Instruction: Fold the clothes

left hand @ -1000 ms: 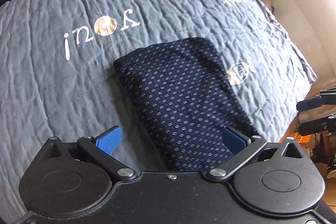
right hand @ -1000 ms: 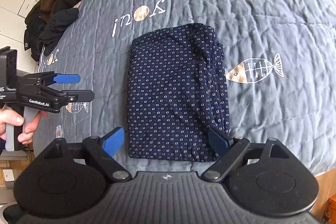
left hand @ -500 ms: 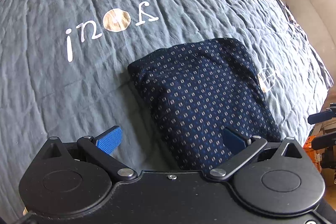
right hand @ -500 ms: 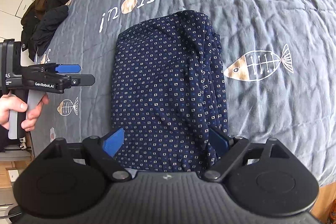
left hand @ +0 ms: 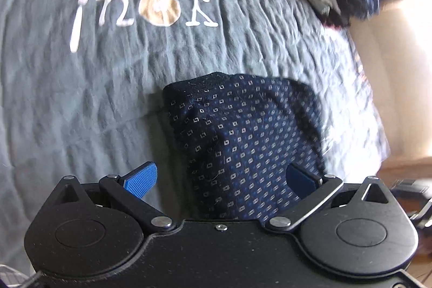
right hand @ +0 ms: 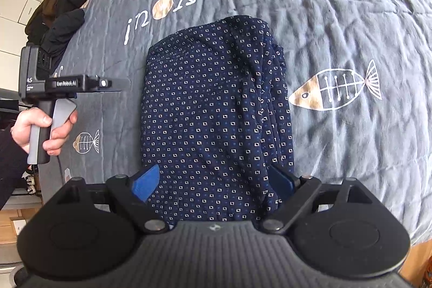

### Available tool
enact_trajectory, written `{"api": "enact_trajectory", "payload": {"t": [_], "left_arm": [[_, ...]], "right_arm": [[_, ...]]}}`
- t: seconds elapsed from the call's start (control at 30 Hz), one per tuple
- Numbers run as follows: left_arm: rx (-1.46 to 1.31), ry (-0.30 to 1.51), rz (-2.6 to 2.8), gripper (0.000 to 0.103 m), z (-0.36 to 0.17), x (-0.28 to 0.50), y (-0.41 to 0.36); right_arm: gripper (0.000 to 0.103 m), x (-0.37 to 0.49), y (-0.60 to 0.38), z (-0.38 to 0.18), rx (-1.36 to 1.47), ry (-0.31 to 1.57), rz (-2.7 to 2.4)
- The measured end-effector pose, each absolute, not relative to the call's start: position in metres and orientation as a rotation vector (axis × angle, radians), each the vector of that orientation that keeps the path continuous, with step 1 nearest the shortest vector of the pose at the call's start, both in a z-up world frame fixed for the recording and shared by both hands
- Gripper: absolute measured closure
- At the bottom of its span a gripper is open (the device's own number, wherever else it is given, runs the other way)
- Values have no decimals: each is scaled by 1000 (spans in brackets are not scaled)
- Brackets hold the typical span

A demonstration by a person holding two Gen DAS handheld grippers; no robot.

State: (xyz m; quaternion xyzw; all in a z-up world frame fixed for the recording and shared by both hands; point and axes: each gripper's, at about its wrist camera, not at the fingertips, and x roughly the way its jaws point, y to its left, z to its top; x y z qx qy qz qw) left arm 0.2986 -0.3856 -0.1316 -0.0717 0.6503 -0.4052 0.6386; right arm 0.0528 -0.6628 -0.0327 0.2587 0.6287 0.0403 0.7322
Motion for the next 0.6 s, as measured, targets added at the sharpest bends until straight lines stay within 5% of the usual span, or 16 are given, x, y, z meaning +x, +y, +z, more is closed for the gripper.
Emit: {"api": "enact_trajectory", "payload": {"t": [0.17,0.47,0.53,0.6], "left_arm": [[-339,1514,-958,16,-155,308,-381],[-488,1512,-984,22,-179,322,-373],[-538,1491,-985,28,-178,328,-369],[-578,1488,-986,45,-180,334,-367]], "right_arm": [[16,49,-664,-34,575,1389,78],[16,42,-667,-33,588,1395,74],[16,41,-668,-34,585,1400,69],[16,40,-668,-35,587,1404,64]]}}
